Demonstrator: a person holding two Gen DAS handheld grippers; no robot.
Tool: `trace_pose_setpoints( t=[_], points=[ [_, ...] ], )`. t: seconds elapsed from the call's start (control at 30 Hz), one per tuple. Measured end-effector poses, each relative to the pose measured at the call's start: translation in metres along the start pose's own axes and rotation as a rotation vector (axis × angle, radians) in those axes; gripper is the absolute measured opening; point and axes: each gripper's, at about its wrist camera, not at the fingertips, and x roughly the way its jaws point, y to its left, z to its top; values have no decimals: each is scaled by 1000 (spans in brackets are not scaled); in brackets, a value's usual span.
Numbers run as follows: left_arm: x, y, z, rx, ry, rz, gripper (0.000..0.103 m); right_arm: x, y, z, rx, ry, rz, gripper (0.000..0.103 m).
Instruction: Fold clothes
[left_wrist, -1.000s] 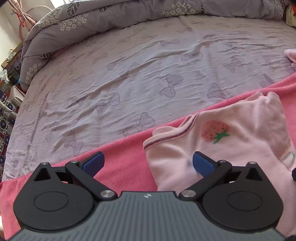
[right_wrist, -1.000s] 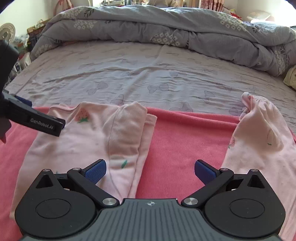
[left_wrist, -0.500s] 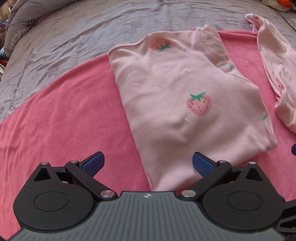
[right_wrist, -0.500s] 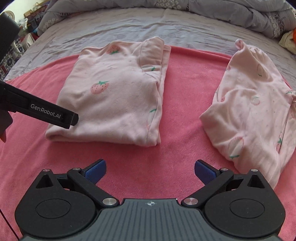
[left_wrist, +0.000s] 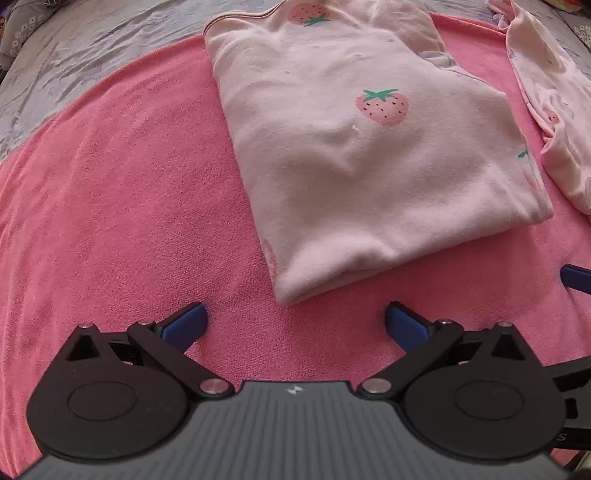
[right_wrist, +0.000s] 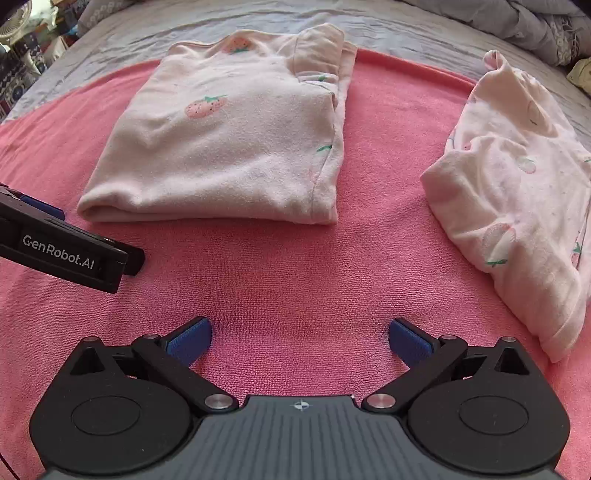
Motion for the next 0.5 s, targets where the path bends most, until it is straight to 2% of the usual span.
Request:
trace_pose_setpoints(
  t=[0.27, 0.5],
  points=[
    [0, 1, 0, -33, 2, -1, 103, 1, -1, -3, 9, -34, -8, 103],
    [-3, 2, -8, -67, -48, 5, 103, 1, 0, -7, 17, -61, -15, 103]
  ],
)
